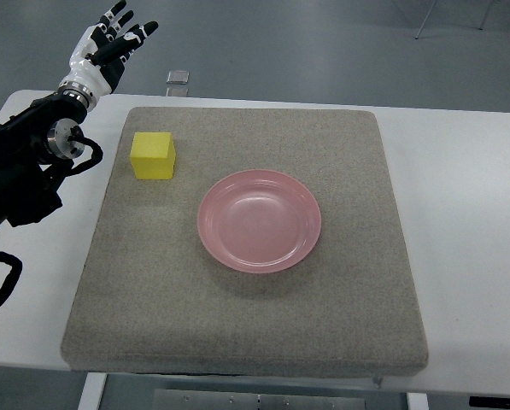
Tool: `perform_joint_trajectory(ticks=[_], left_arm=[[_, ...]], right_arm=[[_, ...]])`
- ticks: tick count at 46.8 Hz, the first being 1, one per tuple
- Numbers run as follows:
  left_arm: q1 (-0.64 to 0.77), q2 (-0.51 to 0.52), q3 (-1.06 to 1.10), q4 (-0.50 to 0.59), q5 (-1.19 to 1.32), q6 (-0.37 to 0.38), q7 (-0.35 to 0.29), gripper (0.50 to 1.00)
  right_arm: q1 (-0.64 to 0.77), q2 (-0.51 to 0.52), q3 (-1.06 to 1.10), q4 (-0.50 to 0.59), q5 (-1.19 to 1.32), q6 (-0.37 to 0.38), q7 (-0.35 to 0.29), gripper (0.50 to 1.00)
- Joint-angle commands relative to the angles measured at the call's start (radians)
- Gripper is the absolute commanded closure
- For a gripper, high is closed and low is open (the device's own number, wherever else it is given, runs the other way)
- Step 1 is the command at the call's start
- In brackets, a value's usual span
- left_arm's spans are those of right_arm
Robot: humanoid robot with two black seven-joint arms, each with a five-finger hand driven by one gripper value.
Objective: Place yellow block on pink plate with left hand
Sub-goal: 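Swing the left hand over the yellow cube, fingers pointing down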
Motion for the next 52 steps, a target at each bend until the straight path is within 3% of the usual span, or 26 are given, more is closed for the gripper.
perform_joint_trajectory(ticks=[1,14,38,52], left_arm=[[-0.016,0.008,0.061,-0.019,0.001,-0.009,0.0,0.51],[-0.069,0.058,0.282,-0.051,0.032,-0.009,0.009,0.51],[-0.167,0.107,0.485,-0.098,0.454,-0.018,0.024,0.512],[-0.292,0.215,0.627,-0.276,0.685,-0.069,0.024,0.516]], right_arm=[[0.0,0.0,0.0,0.0,0.0,0.0,0.0,0.576],[0.0,0.0,0.0,0.0,0.0,0.0,0.0,0.576],[0.0,0.0,0.0,0.0,0.0,0.0,0.0,0.576],[0.0,0.0,0.0,0.0,0.0,0.0,0.0,0.576]])
